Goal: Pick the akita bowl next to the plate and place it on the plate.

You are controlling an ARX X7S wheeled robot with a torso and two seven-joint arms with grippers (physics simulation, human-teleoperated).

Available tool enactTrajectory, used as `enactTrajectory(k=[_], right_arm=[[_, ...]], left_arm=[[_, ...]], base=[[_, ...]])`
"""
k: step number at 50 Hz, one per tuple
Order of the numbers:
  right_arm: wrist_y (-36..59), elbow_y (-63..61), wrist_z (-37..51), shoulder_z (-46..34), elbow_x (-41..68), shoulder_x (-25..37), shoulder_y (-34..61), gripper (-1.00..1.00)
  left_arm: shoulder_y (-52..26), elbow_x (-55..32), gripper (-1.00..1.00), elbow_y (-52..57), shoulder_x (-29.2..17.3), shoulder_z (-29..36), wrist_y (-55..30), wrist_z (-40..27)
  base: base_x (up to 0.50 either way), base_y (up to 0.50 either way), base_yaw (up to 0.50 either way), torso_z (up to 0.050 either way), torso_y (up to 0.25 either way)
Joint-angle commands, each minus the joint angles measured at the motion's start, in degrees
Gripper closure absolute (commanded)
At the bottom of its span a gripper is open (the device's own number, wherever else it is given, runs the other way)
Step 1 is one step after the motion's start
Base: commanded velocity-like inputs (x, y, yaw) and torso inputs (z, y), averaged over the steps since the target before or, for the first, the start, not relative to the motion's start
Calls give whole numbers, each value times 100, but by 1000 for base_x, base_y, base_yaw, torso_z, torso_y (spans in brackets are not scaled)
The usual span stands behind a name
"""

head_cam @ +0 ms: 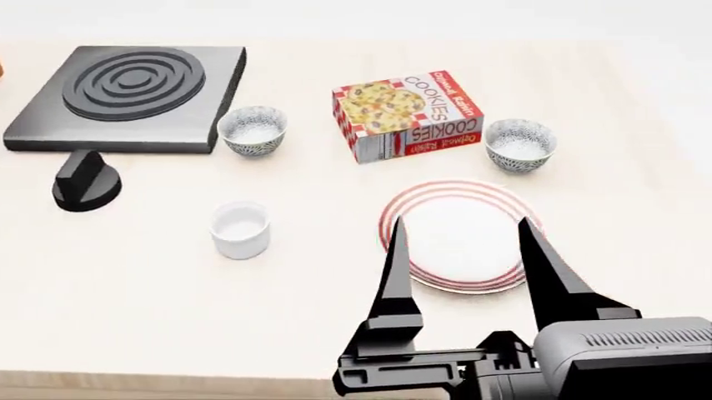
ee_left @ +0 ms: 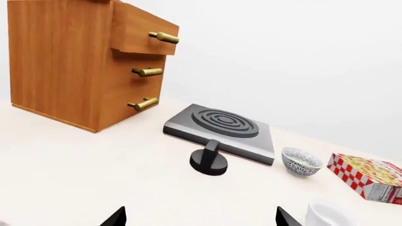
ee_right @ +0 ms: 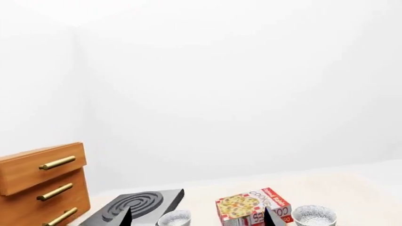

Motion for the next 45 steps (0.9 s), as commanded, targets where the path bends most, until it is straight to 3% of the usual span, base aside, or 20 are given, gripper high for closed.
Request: enactTrajectory(k=[1, 27, 36, 45], right_arm=[[-43, 35, 52, -38, 27, 54, -5, -100], [-83, 76, 188, -143, 37, 187, -4, -100], [-161, 142, 116, -344, -104, 300, 10, -100], [-157, 139, 155, -428, -148, 355, 11, -100]], left_arm=[[11, -16, -100, -9, -19, 17, 25, -23], [56, -69, -100, 60, -76, 66, 34, -82], [43, -35, -100, -26, -87, 105, 124, -59], [57, -83, -100, 72, -113, 108, 54, -123]], base=[[0, -445, 0, 0, 0], [0, -443, 0, 0, 0], [18, -13, 0, 0, 0], [467, 0, 0, 0, 0]])
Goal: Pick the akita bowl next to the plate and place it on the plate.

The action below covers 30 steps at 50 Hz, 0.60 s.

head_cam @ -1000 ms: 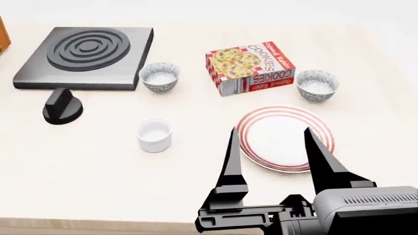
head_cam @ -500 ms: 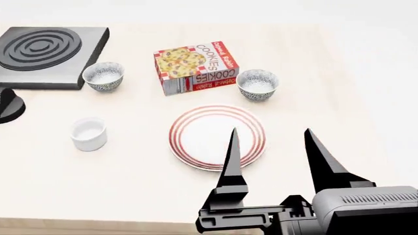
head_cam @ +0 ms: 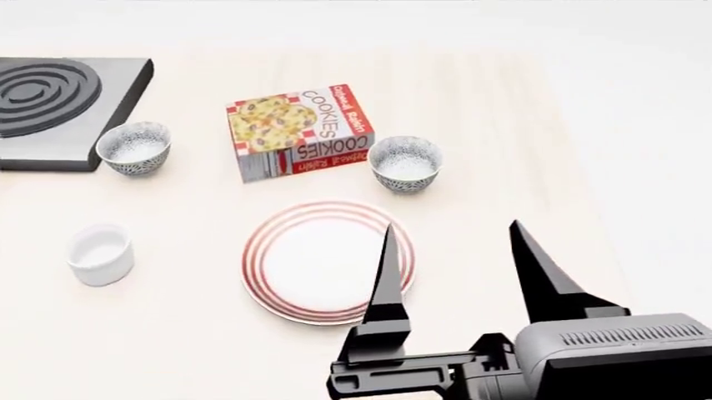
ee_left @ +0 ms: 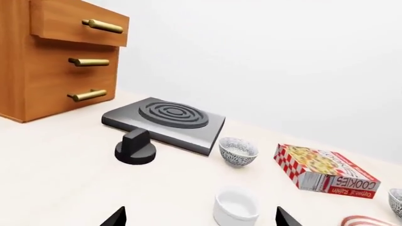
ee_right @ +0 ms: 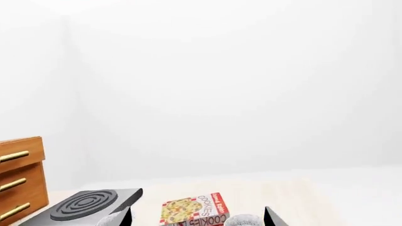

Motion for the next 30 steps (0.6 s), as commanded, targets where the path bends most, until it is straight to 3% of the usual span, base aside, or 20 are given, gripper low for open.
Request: enactTrajectory(k=[1, 30], right_arm=[[-23, 27, 13, -120, -57, 81, 6, -100], [-118, 188, 83, -250, -58, 137, 18, -100]], left_arm=[[7, -22, -100, 41, -27, 19, -14, -42], [-2, -27, -100, -80, -54, 84, 100, -50]], base=[[500, 0, 0, 0, 0], [500, 0, 0, 0, 0]])
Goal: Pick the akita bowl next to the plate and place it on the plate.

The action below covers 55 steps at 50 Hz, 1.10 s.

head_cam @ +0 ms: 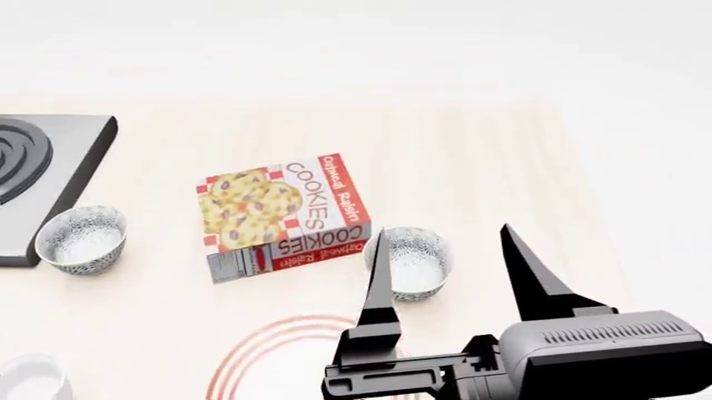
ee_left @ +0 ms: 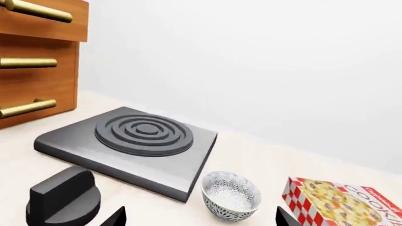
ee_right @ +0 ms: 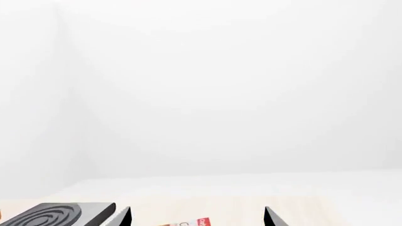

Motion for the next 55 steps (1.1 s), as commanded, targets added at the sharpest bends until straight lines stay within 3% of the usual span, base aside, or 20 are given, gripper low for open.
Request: enactTrajectory(k=[1, 31, 48, 55], right_arm=[[-16, 41, 34, -38, 20, 26, 9, -100], [39, 236, 240, -220, -144, 119, 74, -100], [1902, 1058, 792, -230, 194, 249, 1369, -100], [2343, 1729, 634, -242, 392, 288, 1812, -100]], left_arm=[[0, -10, -100, -25, -15, 22, 30, -10], [-1, -85, -100, -17, -54, 49, 8, -96], [34, -139, -100, 33, -88, 50, 8, -123], [19, -112, -100, -50, -84, 79, 67, -108]], base=[[500, 0, 0, 0, 15], [467, -1, 0, 0, 0], [0, 0, 0, 0, 0], [0, 0, 0, 0, 0]])
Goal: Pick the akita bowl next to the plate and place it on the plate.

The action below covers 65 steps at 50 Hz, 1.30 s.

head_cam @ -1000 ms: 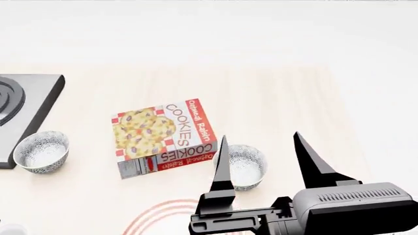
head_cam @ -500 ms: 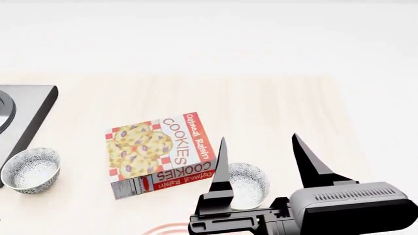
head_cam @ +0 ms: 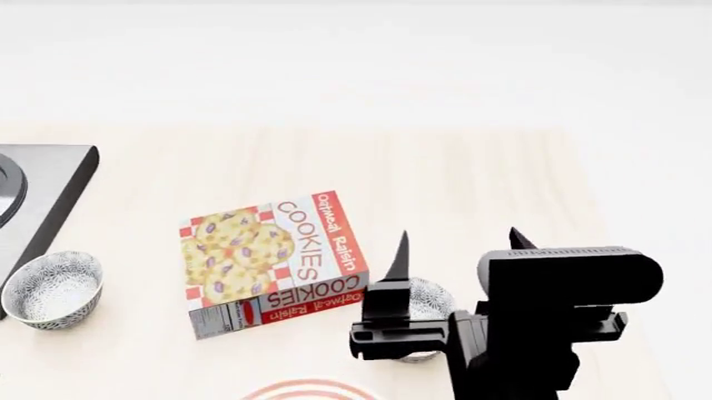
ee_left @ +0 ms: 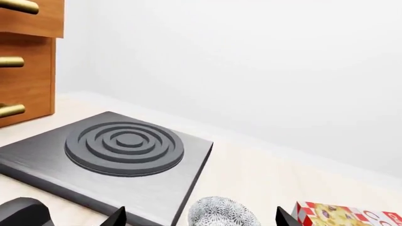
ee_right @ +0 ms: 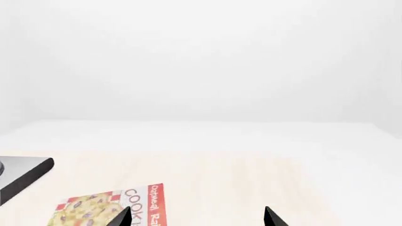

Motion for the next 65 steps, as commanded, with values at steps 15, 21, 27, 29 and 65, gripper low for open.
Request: enactTrajectory(k=[15, 21, 27, 29, 65], right_arm=[[1305, 1926, -5, -52, 268, 31, 1473, -100], [1697, 2508, -28, -115, 315, 22, 1799, -100], [1634, 3089, -176, 23, 394, -67, 2022, -100], [1678, 3190, -162, 15, 388, -80, 2124, -100], [1219, 7289, -1218, -1073, -175, -546, 4203, -100]], left_arm=[[7, -39, -100, -16, -26, 27, 13, -57], [19, -80, -100, 25, -47, 30, -15, -59], [20, -78, -100, 15, -48, 29, -3, -84], [20, -70, -100, 1, -48, 36, 12, -83], [43, -120, -100, -15, -92, 73, 64, -116]], base=[[0, 0, 0, 0, 0], [0, 0, 0, 0, 0], [0, 0, 0, 0, 0], [0, 0, 0, 0, 0], [0, 0, 0, 0, 0]])
